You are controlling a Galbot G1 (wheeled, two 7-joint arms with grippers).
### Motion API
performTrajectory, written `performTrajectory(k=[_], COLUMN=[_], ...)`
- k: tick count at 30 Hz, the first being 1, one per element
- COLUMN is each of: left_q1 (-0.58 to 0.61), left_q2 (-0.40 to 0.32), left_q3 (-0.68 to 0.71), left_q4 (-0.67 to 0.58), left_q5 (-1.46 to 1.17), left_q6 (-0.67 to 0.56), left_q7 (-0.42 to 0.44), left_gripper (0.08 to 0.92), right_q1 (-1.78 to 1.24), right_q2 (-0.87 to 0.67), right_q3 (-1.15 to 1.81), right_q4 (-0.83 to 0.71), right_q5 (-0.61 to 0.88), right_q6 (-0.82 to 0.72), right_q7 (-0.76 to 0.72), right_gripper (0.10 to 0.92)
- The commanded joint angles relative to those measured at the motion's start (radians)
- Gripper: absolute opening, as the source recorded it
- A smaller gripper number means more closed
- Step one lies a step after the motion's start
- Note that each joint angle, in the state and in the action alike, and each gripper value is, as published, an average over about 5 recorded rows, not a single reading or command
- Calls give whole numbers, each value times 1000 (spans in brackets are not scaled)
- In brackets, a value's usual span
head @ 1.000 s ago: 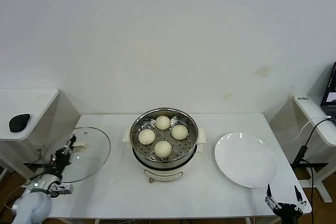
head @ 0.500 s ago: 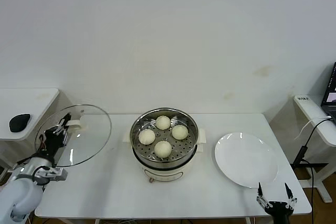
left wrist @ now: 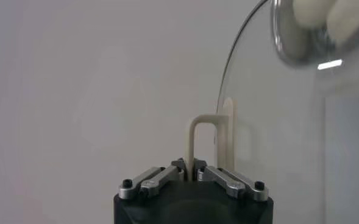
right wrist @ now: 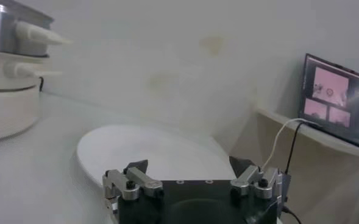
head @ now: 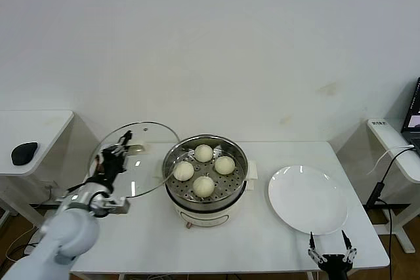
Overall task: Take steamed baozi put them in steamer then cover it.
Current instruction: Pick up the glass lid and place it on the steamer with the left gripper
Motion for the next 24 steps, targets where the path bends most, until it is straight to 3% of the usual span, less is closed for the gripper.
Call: performTrajectory(k=[1, 14, 24], left_q1=[-240, -281, -276], left_q2=[-217, -354, -392], left_q3=[295, 406, 404], left_q4=[35, 142, 217], left_q5=[236, 348, 384], left_q6=[145, 141, 120], left_q7=[158, 175, 162], left_gripper=[143, 143, 143], right_q1=[6, 13, 8], right_q2=[5, 4, 4], right_q3=[-18, -17, -14], right_q4=[-28, -48, -56], right_q5=[-71, -80, -80], right_q6=[11, 17, 26], right_q7=[10, 10, 9], right_gripper=[823, 823, 823])
